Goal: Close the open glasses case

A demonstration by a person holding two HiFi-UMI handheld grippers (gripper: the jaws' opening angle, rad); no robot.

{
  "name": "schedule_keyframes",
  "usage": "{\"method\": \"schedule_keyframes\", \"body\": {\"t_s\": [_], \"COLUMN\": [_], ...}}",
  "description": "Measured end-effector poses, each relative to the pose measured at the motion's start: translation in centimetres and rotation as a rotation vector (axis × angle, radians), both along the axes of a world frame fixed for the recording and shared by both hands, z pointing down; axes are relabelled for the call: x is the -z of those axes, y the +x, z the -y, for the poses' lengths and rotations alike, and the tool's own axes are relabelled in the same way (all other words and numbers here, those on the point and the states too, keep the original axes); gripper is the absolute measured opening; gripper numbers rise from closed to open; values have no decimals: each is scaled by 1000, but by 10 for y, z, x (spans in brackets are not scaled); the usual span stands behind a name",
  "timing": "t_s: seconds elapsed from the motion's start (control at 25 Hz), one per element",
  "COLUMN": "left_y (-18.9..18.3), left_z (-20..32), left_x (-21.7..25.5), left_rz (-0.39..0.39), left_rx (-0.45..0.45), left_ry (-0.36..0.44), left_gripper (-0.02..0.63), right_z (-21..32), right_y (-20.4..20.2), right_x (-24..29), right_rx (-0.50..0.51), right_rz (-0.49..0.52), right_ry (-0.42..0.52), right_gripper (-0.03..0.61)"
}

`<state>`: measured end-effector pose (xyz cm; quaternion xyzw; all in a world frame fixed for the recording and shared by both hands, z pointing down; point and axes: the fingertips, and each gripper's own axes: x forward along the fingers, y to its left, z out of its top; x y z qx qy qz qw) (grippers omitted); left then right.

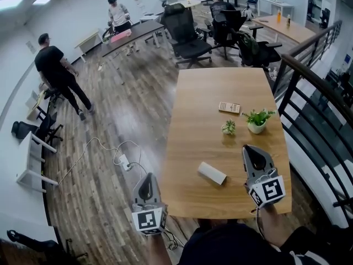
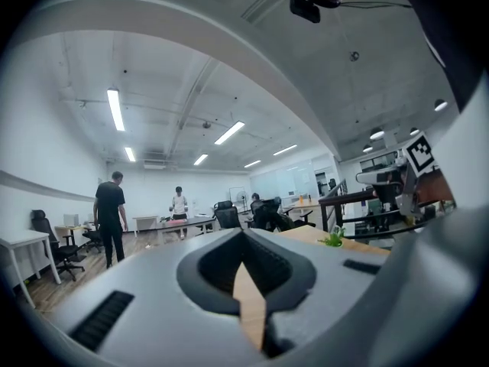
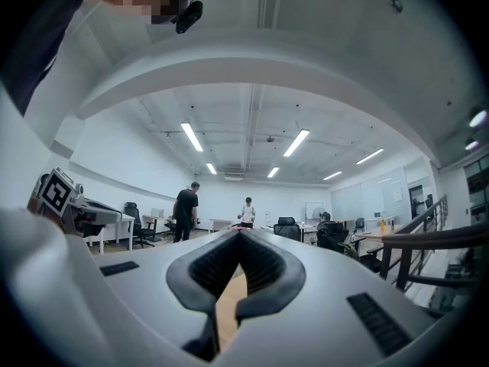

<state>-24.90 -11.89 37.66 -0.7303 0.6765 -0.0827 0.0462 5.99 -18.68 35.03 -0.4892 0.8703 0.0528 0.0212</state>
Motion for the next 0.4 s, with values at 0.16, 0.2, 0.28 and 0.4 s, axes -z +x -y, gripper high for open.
{"method": "schedule_keyframes", "body": {"t_s": [0.16, 0.2, 0.28, 0.4], "left_y": [-1, -1, 0, 2], "left_z": [2, 2, 2, 3], "left_x": [0, 1, 1, 3], "left_rz": [-8, -9, -10, -16], "left_rx": [5, 5, -1, -4], "left_ry": [12, 14, 15, 15], "left_gripper": [0, -1, 0, 0], "right_z": [1, 2, 2, 2], "right_y": [2, 2, 3, 5], "right_x": [1, 1, 1, 0], "right_rx": [0, -1, -3, -3], "right_rz": [3, 5, 9, 12], "right_ry": [1, 1, -3, -9], "right_gripper": [14, 14, 14, 14]}}
